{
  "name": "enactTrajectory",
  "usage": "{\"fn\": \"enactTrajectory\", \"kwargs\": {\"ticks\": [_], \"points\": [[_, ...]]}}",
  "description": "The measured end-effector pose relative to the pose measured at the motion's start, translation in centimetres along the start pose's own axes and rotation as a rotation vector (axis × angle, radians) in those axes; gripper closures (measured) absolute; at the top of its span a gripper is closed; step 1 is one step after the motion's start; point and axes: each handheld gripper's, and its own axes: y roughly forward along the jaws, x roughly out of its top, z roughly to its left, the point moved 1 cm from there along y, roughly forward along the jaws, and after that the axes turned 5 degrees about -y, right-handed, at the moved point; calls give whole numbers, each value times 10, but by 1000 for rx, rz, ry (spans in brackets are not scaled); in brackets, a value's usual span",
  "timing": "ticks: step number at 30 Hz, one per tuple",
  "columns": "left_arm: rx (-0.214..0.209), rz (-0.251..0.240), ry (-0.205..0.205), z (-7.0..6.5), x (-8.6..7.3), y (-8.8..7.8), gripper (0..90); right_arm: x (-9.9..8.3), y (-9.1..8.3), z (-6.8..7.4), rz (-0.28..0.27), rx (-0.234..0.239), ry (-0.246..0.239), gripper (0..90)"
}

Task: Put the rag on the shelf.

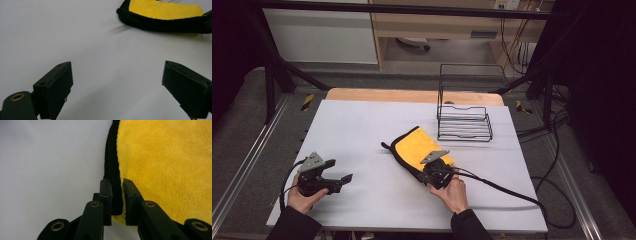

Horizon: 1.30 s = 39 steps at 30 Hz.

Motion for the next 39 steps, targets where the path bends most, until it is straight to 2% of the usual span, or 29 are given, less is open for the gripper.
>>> {"fn": "enactTrajectory", "kwargs": {"ticks": [1,2,7,8,10,11,12,13,14,15,16,18,20,21,22,23,24,26,27,29,31,35,39], "points": [[1,0,0,0,0,0,97,0,0,0,0,0,0,795],[0,1,-1,0,0,0,97,1,0,8,1,23,24,794],[0,1,-4,0,0,0,97,1,-1,27,1,66,67,793],[-1,2,-4,0,0,0,97,1,-1,27,1,66,67,793],[-2,4,-2,0,0,1,97,-1,0,36,1,93,98,778],[-3,6,-1,0,0,1,97,-2,2,37,5,98,115,750],[-3,8,-1,-1,0,1,97,-3,4,37,-5,101,113,711],[-4,9,1,-1,0,1,97,-3,4,37,-5,101,113,711],[-4,8,1,-1,0,1,97,-3,4,36,-17,122,99,679],[-4,7,1,-1,0,1,97,-1,0,33,-54,141,82,564],[-4,5,-1,-1,0,1,97,-1,0,33,-54,141,82,564],[-2,5,-2,-1,0,0,97,0,-8,25,-76,142,63,479],[-1,6,-1,-1,0,0,97,-2,-17,11,-85,111,46,440],[-3,5,-1,-1,0,0,97,-9,-24,-7,-97,64,68,431],[-3,5,-1,-1,0,1,97,-9,-24,-7,-97,64,68,431],[-4,7,0,-1,0,1,97,-19,-30,-27,-109,37,105,436],[-3,12,3,-1,0,1,97,-19,-30,-27,-109,37,105,436],[-2,14,2,-2,0,2,97,-31,-32,-44,-105,10,132,450],[-1,15,1,-2,-1,3,97,-41,-31,-55,-83,-5,156,468],[0,20,5,-2,-1,3,97,-46,-30,-59,-74,-6,164,487],[1,18,2,-2,-1,3,97,-55,-25,-64,-61,15,184,518],[0,21,2,-2,-1,4,97,-58,-20,-66,-36,30,170,549],[-1,19,0,-2,-1,4,97,-60,-18,-63,-37,53,184,646]]}}
